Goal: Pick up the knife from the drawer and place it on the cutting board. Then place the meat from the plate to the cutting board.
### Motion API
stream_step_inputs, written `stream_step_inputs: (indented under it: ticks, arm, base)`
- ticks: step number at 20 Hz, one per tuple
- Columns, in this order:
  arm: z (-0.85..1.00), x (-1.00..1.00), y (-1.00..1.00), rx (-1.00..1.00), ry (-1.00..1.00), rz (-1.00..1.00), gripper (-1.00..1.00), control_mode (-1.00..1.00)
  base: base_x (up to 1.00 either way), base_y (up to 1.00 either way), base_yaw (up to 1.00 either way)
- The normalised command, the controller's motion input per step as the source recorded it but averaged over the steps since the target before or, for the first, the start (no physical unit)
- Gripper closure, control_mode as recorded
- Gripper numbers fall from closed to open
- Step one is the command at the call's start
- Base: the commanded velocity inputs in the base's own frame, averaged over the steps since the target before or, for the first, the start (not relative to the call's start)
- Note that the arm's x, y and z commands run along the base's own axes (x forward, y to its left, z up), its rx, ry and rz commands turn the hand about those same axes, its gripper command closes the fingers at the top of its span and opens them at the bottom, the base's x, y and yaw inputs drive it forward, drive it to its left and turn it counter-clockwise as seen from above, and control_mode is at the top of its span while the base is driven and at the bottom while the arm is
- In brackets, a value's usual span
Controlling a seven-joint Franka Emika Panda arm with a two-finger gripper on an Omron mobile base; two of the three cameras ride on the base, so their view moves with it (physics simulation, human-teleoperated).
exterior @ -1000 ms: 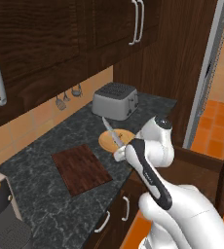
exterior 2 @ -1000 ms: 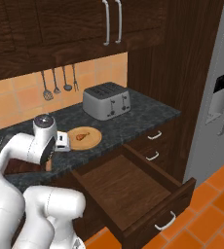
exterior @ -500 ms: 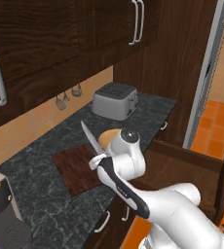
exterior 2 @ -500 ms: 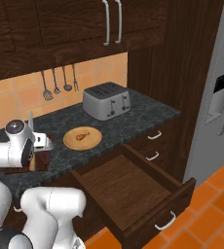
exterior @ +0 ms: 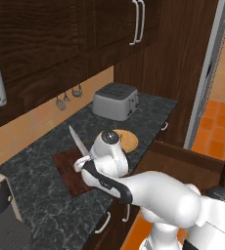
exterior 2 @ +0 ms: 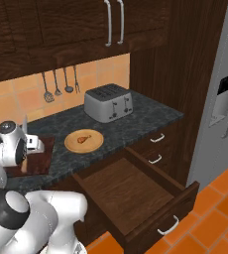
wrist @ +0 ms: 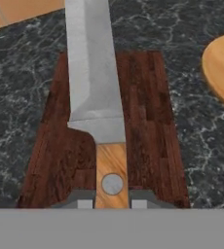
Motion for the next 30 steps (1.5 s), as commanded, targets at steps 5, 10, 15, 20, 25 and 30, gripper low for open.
stream_step_inputs:
  ticks: [5,10,15,20,25,30]
  arm:
    - [-0.19,0.17,0.62,0.01,0.16,-0.05,1.0,-1.0]
    - [-0.37,0.26,0.38,0.0,0.12,-0.01,1.0,-1.0]
    - [-0.59,0.34,0.06,0.0,0.03,0.0,1.0,-1.0]
    - [-0.63,0.4,0.16,0.0,0.0,0.0,1.0,-1.0]
    - [-0.35,0.36,0.29,0.0,0.06,-0.02,1.0,-1.0]
    - [-0.09,0.0,0.07,0.0,0.08,-0.05,-1.0,-1.0]
  base:
    - [0.0,0.0,0.0]
    - [0.0,0.0,0.0]
    - [0.0,0.0,0.0]
    - [0.0,0.0,0.0]
    - [0.0,0.0,0.0]
    - [0.0,0.0,0.0]
